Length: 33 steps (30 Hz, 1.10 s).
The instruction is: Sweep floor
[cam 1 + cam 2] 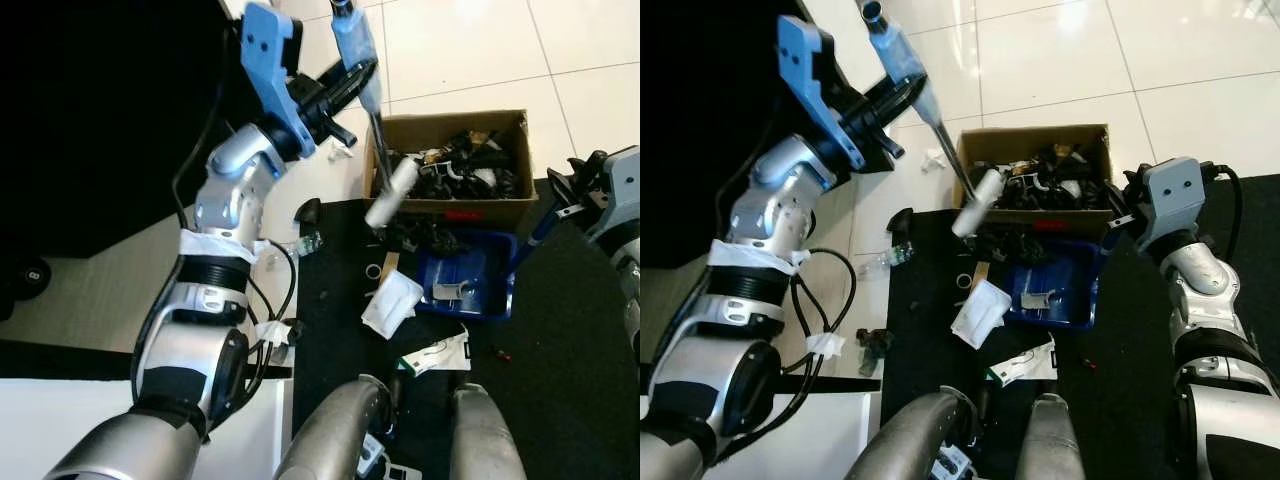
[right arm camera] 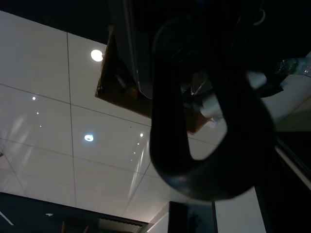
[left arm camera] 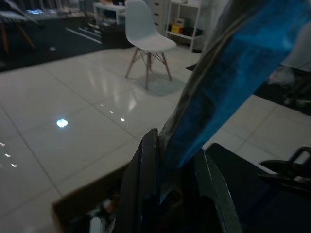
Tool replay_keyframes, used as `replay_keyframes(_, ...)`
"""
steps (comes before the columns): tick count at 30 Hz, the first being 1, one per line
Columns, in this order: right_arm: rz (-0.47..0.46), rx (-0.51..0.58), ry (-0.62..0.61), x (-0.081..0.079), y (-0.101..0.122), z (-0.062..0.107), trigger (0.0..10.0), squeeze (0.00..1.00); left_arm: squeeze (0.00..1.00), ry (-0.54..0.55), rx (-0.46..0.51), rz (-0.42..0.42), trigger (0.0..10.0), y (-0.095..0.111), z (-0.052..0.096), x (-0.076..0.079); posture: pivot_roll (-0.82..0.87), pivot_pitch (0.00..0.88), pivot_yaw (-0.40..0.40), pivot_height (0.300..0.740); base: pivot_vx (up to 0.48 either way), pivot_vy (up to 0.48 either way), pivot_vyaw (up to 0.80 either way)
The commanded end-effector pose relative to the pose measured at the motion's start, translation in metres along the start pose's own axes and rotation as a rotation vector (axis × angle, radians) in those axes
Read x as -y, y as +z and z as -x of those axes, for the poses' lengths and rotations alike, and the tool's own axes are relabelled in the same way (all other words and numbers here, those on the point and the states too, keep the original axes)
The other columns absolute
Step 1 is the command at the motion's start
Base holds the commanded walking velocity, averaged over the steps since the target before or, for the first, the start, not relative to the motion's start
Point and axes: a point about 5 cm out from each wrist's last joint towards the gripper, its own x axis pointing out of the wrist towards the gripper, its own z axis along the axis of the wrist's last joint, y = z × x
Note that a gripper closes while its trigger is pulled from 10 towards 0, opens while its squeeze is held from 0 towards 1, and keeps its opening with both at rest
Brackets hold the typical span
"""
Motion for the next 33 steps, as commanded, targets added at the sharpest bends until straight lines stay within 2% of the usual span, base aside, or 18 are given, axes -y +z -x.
replay_keyframes(1, -0.027, -0.069, 0.042, -0.012, -0.017, 0.007, 10.0, 0.00, 0.01, 0.015, 0.007, -0.035, 10.0, 0.002, 0.003, -0.006, 0.00, 0.327, 0.261, 0.740, 0.000, 0.000, 0.00)
replay_keyframes(5, -0.024, -0.063, 0.051, -0.014, -0.016, 0.005, 10.0, 0.00, 0.03, 0.134, -0.061, -0.064, 10.0, -0.020, 0.005, -0.015, -0.01, 0.340, 0.260, 0.740, 0.000, 0.000, 0.00)
replay_keyframes(6, -0.024, -0.063, 0.051, -0.014, -0.016, 0.005, 10.0, 0.00, 0.03, 0.134, -0.061, -0.064, 10.0, -0.020, 0.005, -0.015, -0.01, 0.340, 0.260, 0.740, 0.000, 0.000, 0.00)
replay_keyframes(8, -0.023, -0.064, 0.053, -0.014, -0.016, 0.006, 10.0, 0.00, 0.03, 0.218, -0.079, -0.079, 10.0, -0.027, 0.007, -0.020, -0.01, 0.343, 0.260, 0.740, 0.000, 0.000, 0.00)
replay_keyframes(10, -0.023, -0.064, 0.053, -0.014, -0.016, 0.006, 10.0, 0.00, 0.03, 0.218, -0.079, -0.079, 10.0, -0.027, 0.007, -0.020, -0.01, 0.343, 0.260, 0.740, 0.000, 0.000, 0.00)
replay_keyframes(11, -0.022, -0.065, 0.054, -0.014, -0.017, 0.007, 10.0, 0.00, 0.04, 0.283, -0.083, -0.092, 10.0, -0.028, 0.010, -0.025, -0.02, 0.349, 0.261, 0.740, 0.000, 0.000, 0.00)
replay_keyframes(14, -0.017, -0.071, 0.052, -0.012, -0.019, 0.011, 10.0, 0.00, 0.07, 0.485, -0.038, -0.107, 10.0, -0.015, 0.025, -0.050, -0.03, 0.355, 0.265, 0.740, 0.000, 0.000, 0.00)
replay_keyframes(16, -0.016, -0.074, 0.050, -0.011, -0.020, 0.013, 10.0, 0.00, 0.07, 0.535, -0.017, -0.120, 10.0, -0.006, 0.031, -0.061, -0.03, 0.355, 0.268, 0.740, 0.000, 0.000, 0.00)
replay_keyframes(17, -0.016, -0.074, 0.050, -0.011, -0.020, 0.013, 10.0, 0.00, 0.07, 0.535, -0.017, -0.120, 10.0, -0.006, 0.031, -0.061, -0.03, 0.355, 0.268, 0.740, 0.000, 0.000, 0.00)
replay_keyframes(21, -0.014, -0.076, 0.048, -0.010, -0.021, 0.014, 10.0, 0.00, 0.07, 0.618, 0.039, -0.132, 10.0, 0.014, 0.047, -0.082, -0.03, 0.357, 0.269, 0.740, 0.000, 0.000, 0.00)
replay_keyframes(22, -0.014, -0.076, 0.048, -0.010, -0.021, 0.014, 10.0, 0.00, 0.07, 0.618, 0.039, -0.132, 10.0, 0.014, 0.047, -0.082, -0.03, 0.357, 0.269, 0.740, 0.000, 0.000, 0.00)
replay_keyframes(23, -0.014, -0.076, 0.048, -0.010, -0.021, 0.015, 10.0, 0.00, 0.07, 0.631, 0.049, -0.140, 10.0, 0.019, 0.050, -0.086, -0.03, 0.357, 0.269, 0.740, 0.000, 0.000, 0.00)
replay_keyframes(24, -0.015, -0.080, 0.048, -0.011, -0.022, 0.015, 10.0, 0.00, 0.07, 0.656, 0.046, -0.183, 10.0, 0.026, 0.058, -0.093, -0.02, 0.357, 0.267, 0.740, 0.000, 0.000, 0.00)
replay_keyframes(25, -0.015, -0.080, 0.048, -0.011, -0.022, 0.015, 10.0, 0.00, 0.07, 0.656, 0.046, -0.183, 10.0, 0.026, 0.058, -0.093, -0.02, 0.357, 0.267, 0.740, 0.000, 0.000, 0.00)
replay_keyframes(27, -0.017, -0.081, 0.051, -0.012, -0.022, 0.013, 10.0, 0.00, 0.07, 0.682, 0.011, -0.211, 10.0, 0.021, 0.065, -0.097, -0.02, 0.359, 0.264, 0.740, 0.000, 0.000, 0.00)
replay_keyframes(30, -0.018, -0.081, 0.055, -0.013, -0.021, 0.012, 10.0, 0.00, 0.07, 0.694, -0.022, -0.203, 10.0, 0.011, 0.069, -0.096, -0.02, 0.359, 0.263, 0.740, 0.000, 0.000, 0.00)
replay_keyframes(32, -0.018, -0.077, 0.060, -0.014, -0.020, 0.011, 10.0, 0.00, 0.09, 0.693, -0.059, -0.167, 10.0, -0.010, 0.071, -0.089, -0.02, 0.368, 0.253, 0.740, 0.000, 0.000, 0.00)
replay_keyframes(33, -0.018, -0.077, 0.060, -0.014, -0.020, 0.011, 10.0, 0.00, 0.09, 0.693, -0.059, -0.167, 10.0, -0.010, 0.071, -0.089, -0.02, 0.368, 0.253, 0.740, 0.000, 0.000, 0.00)
